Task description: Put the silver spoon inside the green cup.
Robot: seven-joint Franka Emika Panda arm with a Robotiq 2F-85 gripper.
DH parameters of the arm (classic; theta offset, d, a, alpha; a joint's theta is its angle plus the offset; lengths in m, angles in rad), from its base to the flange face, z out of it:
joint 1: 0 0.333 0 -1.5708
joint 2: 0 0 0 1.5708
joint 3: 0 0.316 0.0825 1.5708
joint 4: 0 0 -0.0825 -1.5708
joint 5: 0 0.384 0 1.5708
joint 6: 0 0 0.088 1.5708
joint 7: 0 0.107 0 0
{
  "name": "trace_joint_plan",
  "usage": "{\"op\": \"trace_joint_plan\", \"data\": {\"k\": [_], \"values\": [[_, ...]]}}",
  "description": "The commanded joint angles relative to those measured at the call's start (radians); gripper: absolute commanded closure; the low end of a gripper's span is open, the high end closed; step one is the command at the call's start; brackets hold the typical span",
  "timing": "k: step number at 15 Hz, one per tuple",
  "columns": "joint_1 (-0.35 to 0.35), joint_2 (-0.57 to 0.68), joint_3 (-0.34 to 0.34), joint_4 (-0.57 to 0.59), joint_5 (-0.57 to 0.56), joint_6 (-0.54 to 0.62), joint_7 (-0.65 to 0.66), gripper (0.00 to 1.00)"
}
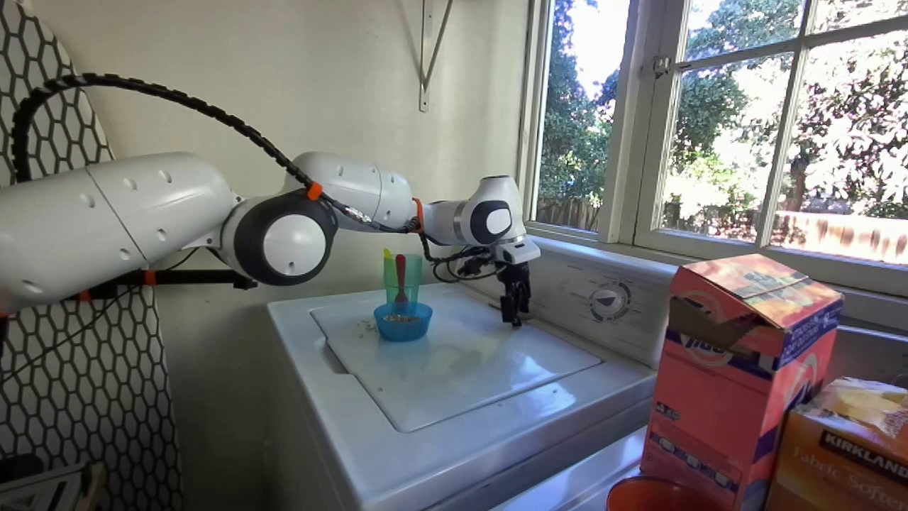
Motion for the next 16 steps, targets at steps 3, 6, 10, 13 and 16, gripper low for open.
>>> {"op": "trace_joint_plan", "data": {"k": [3,6,10,13,16], "values": [[0.009,0.007,-0.031,0.036,-0.013,-0.084,0.048,0.78],[0.01,0.003,-0.037,0.045,-0.012,-0.114,0.053,1.0],[0.004,-0.02,-0.039,0.046,-0.008,-0.131,0.05,0.99],[-0.01,-0.06,-0.048,0.035,-0.008,-0.157,0.026,0.99],[-0.03,-0.109,-0.058,0.029,-0.005,-0.171,0.003,0.99]]}}
